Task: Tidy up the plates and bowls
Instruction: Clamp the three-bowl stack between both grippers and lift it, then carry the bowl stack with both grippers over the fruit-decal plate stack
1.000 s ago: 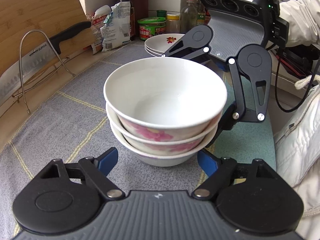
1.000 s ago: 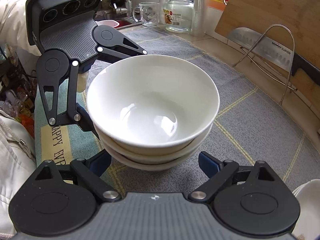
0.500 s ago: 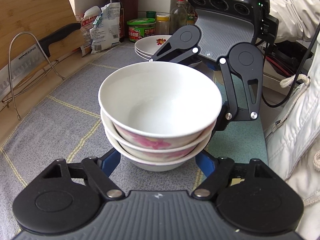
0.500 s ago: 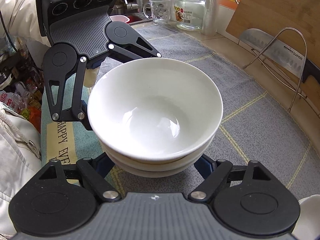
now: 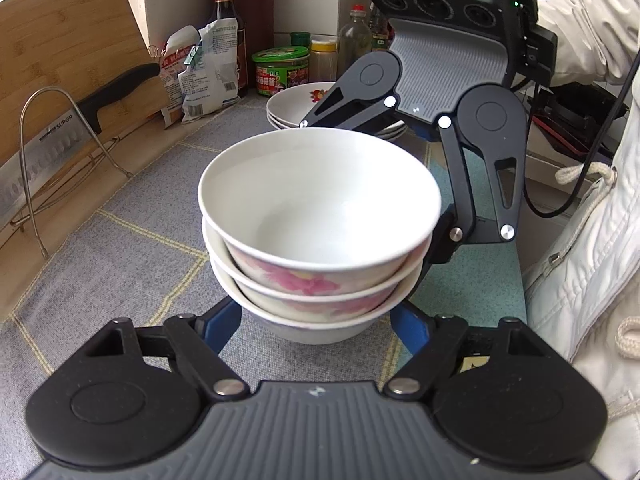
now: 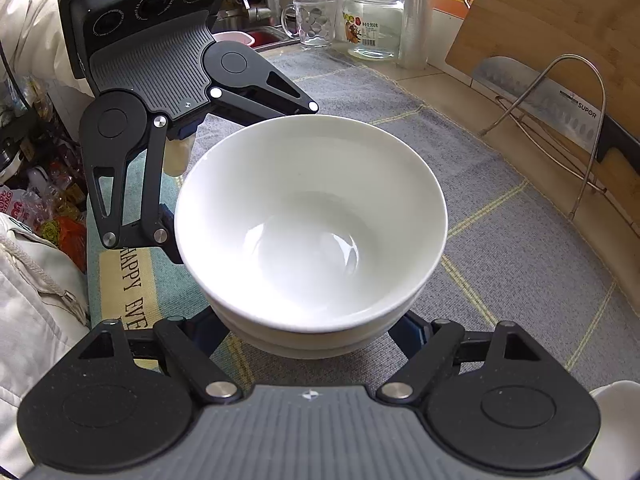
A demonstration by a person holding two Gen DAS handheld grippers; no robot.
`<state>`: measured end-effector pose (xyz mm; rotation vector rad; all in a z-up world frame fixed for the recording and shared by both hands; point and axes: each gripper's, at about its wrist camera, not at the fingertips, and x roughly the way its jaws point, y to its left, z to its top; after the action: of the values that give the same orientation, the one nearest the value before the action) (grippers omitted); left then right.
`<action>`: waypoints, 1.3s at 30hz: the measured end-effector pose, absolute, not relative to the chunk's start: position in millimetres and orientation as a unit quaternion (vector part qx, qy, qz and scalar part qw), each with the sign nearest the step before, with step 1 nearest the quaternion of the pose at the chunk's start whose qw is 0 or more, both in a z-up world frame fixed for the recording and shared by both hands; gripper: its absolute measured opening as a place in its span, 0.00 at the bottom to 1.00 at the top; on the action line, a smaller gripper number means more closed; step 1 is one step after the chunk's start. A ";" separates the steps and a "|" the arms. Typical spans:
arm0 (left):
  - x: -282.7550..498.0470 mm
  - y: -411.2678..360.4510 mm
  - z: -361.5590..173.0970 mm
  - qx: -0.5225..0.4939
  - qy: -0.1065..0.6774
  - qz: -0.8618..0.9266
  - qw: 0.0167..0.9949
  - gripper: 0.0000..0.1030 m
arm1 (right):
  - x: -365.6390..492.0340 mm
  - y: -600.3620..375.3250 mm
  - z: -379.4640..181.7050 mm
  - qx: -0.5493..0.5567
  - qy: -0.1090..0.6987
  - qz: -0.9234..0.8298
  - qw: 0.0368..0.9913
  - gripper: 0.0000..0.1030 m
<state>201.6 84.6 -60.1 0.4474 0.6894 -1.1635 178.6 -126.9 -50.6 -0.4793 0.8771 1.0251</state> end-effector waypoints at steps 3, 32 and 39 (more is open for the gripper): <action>200.0 78.7 -54.0 0.208 0.312 -0.533 0.759 0.79 | 176.8 -131.5 -41.7 -0.224 0.399 0.469 0.755 0.85; 235.1 -77.8 -39.6 0.218 0.255 -0.579 0.743 0.79 | 192.0 -281.8 9.1 -0.259 0.396 0.400 0.785 0.85; 250.0 -111.7 -45.0 0.226 0.253 -0.589 0.733 0.79 | 201.9 -317.7 0.8 -0.252 0.410 0.384 0.788 0.85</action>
<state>250.0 -111.7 -45.0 0.4961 0.5573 -1.2954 201.9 -317.7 0.8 -0.5423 0.8836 0.8270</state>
